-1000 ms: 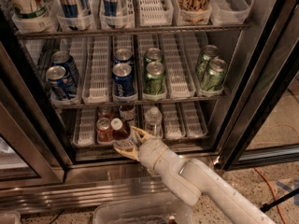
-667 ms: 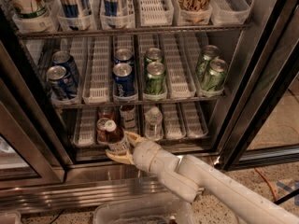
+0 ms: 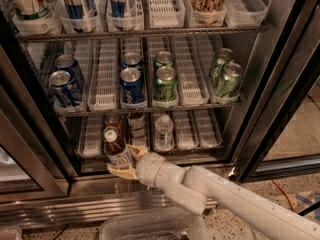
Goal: Pick blue plastic bottle from bottom shelf of fridge
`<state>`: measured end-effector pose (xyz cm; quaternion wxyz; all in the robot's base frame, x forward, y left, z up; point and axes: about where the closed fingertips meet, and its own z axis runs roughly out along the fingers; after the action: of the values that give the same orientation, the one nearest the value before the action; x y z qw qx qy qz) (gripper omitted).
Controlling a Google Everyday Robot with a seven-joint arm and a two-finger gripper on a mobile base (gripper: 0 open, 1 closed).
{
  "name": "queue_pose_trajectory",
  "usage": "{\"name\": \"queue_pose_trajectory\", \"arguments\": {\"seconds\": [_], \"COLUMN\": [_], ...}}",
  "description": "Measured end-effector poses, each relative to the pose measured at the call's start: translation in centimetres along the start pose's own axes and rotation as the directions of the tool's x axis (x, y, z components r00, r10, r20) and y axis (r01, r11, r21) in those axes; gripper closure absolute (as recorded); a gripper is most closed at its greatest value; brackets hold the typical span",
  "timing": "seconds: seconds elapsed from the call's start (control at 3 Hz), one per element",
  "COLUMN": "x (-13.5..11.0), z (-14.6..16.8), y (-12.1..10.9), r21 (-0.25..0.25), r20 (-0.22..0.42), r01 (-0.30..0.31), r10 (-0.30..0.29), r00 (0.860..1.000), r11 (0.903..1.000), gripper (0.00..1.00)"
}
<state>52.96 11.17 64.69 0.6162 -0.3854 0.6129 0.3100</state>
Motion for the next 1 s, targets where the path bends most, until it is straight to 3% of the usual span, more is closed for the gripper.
{"name": "queue_pose_trajectory", "arguments": {"seconds": [0.33,1.0], "x": [-0.2,0.2], "z": [-0.1,-3.1], "y": [0.6,3.6], "r21": [-0.027,-0.134], "r20": [-0.036,-0.141], "r01": [-0.009,-0.081], "r10": [0.008,0.062], "r00": [0.999,0.988], "r11": [0.9996,0.9876], "gripper": [1.0,1.0]}}
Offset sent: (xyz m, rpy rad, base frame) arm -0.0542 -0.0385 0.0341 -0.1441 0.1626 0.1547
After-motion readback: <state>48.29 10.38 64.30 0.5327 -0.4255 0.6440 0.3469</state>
